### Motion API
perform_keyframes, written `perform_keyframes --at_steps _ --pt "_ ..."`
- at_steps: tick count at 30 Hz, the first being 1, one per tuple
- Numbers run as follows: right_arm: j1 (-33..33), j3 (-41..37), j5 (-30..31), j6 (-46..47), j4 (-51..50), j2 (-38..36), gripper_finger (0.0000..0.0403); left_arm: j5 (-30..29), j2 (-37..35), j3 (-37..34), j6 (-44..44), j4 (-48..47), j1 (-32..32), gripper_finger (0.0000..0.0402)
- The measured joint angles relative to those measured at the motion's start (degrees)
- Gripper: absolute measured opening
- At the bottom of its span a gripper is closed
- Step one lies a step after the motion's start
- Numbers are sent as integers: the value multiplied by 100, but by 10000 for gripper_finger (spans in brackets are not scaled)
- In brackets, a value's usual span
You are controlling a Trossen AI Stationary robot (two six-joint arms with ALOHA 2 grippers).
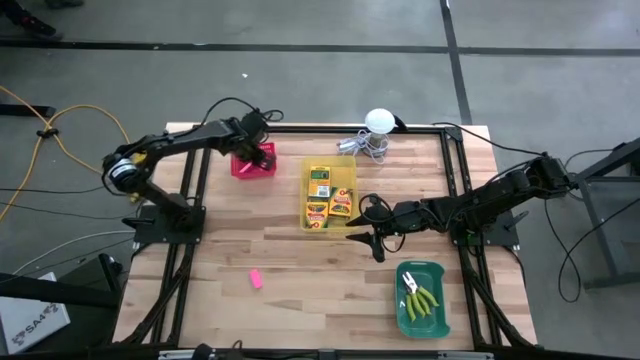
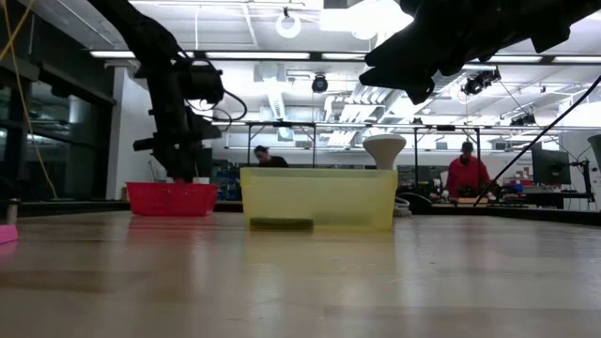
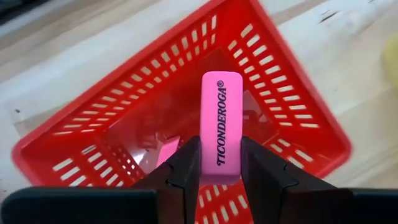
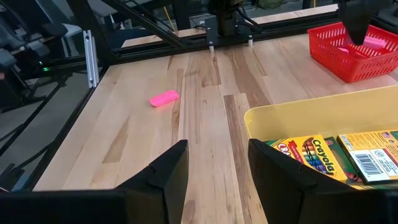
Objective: Pick & Place School Supplies
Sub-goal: Put the pink eraser into the red bin
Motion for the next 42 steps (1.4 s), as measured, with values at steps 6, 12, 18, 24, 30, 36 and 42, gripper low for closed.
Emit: perform_keyframes --at_steps 6,12,18,24,30,36,42 --pt "1 0 0 0 -1 0 156 -131 304 -4 -4 36 0 96" --pt "0 0 0 2 0 0 156 -196 459 -4 -9 34 0 96" --pt "0 0 -24 2 -2 0 156 -191 459 -7 -17 21 -2 98" --pt "0 0 -26 2 -2 0 156 -189 459 -7 61 -77 -2 112" --pt "0 0 -24 24 -2 0 156 -189 459 -7 87 -79 -2 122" --pt "0 0 -24 39 -2 0 156 -187 459 -7 94 -79 -2 122" --pt "0 0 -22 38 -2 0 156 -98 457 23 184 -93 -2 122"
